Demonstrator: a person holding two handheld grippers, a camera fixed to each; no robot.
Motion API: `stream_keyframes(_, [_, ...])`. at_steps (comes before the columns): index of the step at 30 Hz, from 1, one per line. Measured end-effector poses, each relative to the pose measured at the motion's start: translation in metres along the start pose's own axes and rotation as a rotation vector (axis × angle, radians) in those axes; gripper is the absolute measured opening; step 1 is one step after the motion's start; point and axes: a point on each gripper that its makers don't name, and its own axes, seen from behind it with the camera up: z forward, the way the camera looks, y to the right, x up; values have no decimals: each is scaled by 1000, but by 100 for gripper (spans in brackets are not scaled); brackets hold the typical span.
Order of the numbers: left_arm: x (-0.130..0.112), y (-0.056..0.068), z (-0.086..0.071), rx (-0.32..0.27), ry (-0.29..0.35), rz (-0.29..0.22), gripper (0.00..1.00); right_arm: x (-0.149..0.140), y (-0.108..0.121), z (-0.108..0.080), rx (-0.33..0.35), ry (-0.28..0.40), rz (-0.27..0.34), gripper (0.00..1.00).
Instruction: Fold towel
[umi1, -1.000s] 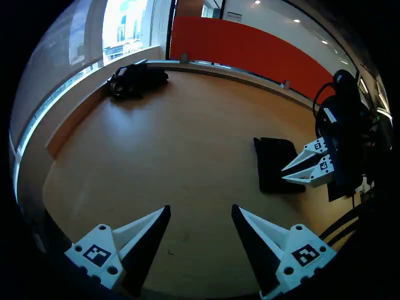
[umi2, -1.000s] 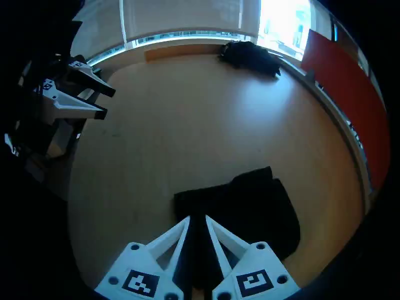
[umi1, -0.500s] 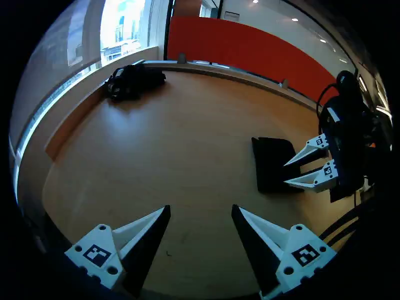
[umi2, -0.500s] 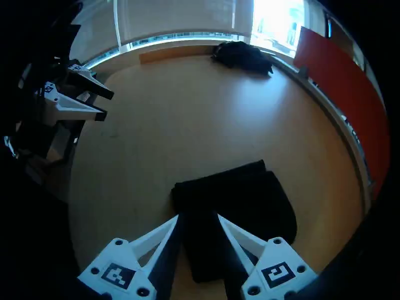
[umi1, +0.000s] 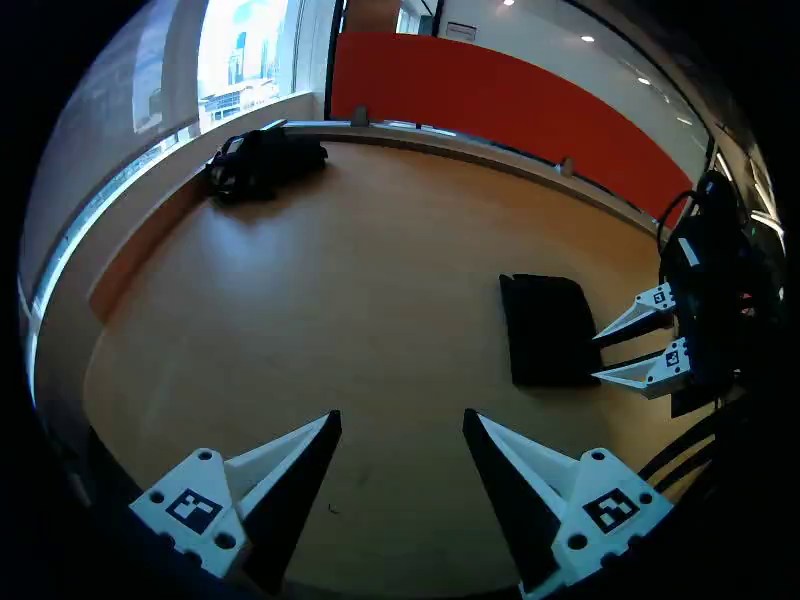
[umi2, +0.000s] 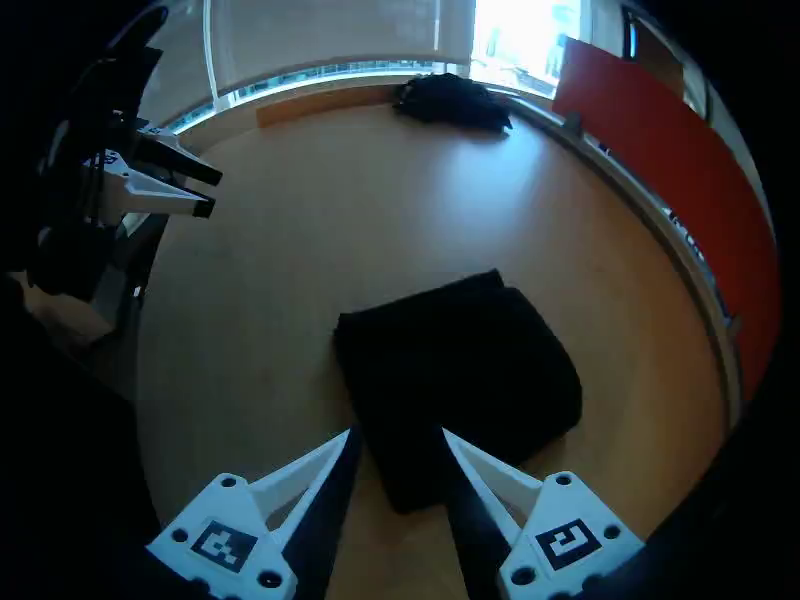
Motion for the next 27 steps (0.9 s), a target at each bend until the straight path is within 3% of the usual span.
stream_keyframes(11, [0, 4, 1, -8, -5, 17, 90, -33, 6, -13, -54, -20, 98, 52])
stream_keyframes(27, [-3, 6, 1, -12, -9, 27, 90, -56, -2, -3, -76, -47, 174, 52])
